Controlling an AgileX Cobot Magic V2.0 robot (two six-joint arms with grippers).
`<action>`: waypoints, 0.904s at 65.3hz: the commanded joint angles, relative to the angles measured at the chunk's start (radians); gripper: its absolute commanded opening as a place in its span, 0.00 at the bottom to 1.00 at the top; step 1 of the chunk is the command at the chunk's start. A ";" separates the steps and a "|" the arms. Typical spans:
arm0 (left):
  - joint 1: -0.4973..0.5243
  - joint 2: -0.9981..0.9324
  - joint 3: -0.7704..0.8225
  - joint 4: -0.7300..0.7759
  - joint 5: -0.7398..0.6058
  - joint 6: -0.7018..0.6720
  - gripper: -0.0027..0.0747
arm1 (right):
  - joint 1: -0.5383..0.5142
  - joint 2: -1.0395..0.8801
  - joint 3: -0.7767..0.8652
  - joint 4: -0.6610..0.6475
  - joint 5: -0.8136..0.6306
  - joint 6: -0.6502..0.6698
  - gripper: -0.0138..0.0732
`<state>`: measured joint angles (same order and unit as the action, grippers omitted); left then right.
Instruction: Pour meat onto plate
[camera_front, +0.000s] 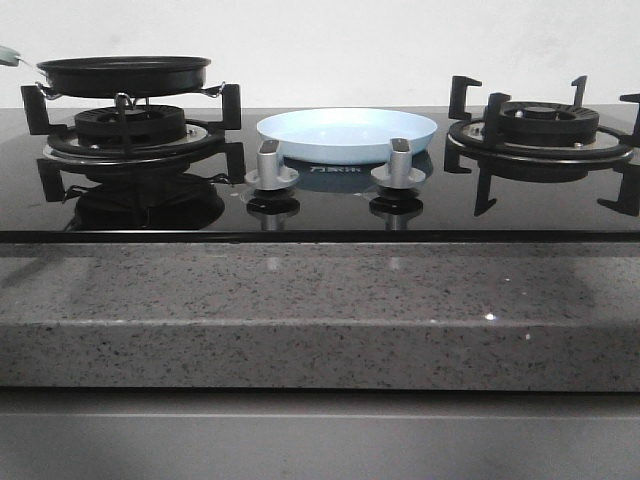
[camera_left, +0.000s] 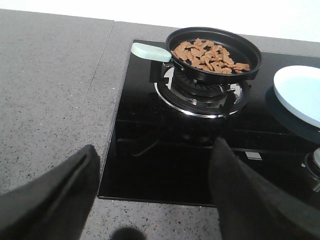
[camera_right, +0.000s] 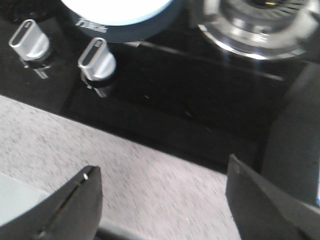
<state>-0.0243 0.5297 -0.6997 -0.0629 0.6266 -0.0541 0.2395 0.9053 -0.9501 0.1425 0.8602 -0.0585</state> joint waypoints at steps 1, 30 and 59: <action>-0.006 0.011 -0.031 0.001 -0.076 0.000 0.64 | 0.014 0.067 -0.082 0.020 -0.054 -0.013 0.78; -0.006 0.011 -0.031 0.001 -0.076 0.000 0.64 | 0.016 0.432 -0.366 0.083 -0.064 -0.057 0.60; -0.006 0.011 -0.031 0.001 -0.076 0.000 0.64 | -0.001 0.805 -0.735 0.079 0.041 -0.057 0.57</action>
<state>-0.0243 0.5297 -0.6997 -0.0629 0.6266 -0.0541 0.2525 1.6914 -1.5880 0.2114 0.9092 -0.1006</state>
